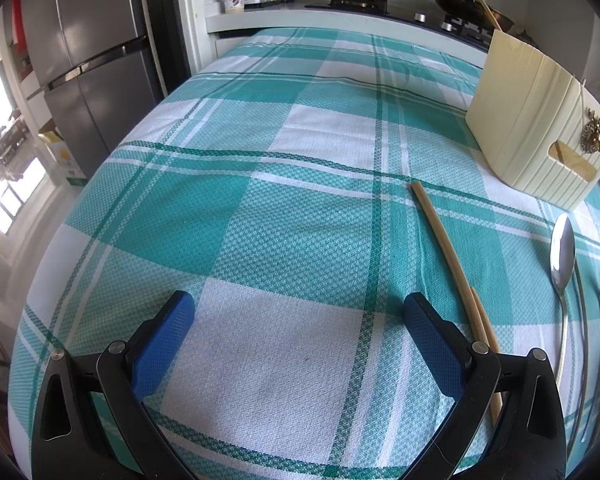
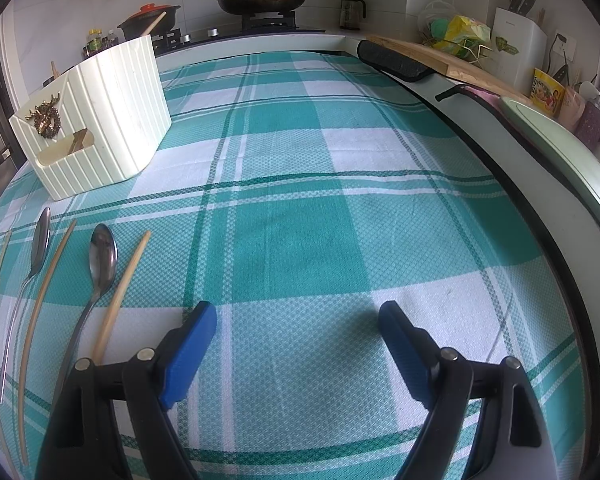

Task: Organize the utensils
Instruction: 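Move both open tools back over the remaining chopsticks on the cloth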

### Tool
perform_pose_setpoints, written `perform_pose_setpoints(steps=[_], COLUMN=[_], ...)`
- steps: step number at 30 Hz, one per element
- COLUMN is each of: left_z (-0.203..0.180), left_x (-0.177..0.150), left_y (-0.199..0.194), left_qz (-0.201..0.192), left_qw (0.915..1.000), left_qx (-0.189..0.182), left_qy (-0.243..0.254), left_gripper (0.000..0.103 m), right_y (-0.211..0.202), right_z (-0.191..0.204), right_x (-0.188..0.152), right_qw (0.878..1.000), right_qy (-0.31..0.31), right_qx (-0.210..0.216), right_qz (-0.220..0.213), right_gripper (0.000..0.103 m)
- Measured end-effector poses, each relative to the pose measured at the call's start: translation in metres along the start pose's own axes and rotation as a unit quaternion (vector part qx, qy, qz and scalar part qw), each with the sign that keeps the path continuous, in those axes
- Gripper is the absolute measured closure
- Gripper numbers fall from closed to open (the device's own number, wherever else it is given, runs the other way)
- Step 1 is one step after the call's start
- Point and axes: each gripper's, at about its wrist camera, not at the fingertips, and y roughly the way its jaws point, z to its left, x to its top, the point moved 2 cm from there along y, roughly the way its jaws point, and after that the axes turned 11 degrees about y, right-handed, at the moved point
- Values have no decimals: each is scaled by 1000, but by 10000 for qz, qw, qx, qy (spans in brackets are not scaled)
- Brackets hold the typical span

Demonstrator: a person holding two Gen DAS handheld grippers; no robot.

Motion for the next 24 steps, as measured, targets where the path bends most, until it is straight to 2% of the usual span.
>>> perform_pose_setpoints(steps=[3,5,7,9,11,14,17,24], left_z=[3,6,-2,-24,-44,-56,-53,-42], left_x=[-1,-5,-13,-17,-22,-29,-32,-32], left_y=[-4,-15,-33,-48,-55,-54,-41,-35], left_qz=[-14,-25,-209,-347,-351,-352,-71,45], left_qw=[9998,9978,9950,9966,9990,9993,10000,9996], left_qx=[-167,-465,-681,-626,-292,77,19,-199], left_qy=[-116,-467,-700,-419,-29,101,24,-207], left_gripper=[0,1,1,0,0,0,0,0], right_y=[0,0,0,0,0,0,0,0], right_z=[-1,-2,-1,-2,-1,-1,-1,0], right_x=[0,0,0,0,0,0,0,0], right_qw=[10000,10000,10000,10000,10000,10000,10000,10000], right_qy=[1,12,0,10,10,12,20,17], right_qx=[1,16,-1,10,11,11,18,13], right_qz=[-1,2,-2,-1,-2,-4,-4,-8], right_gripper=[17,17,17,17,17,17,17,17])
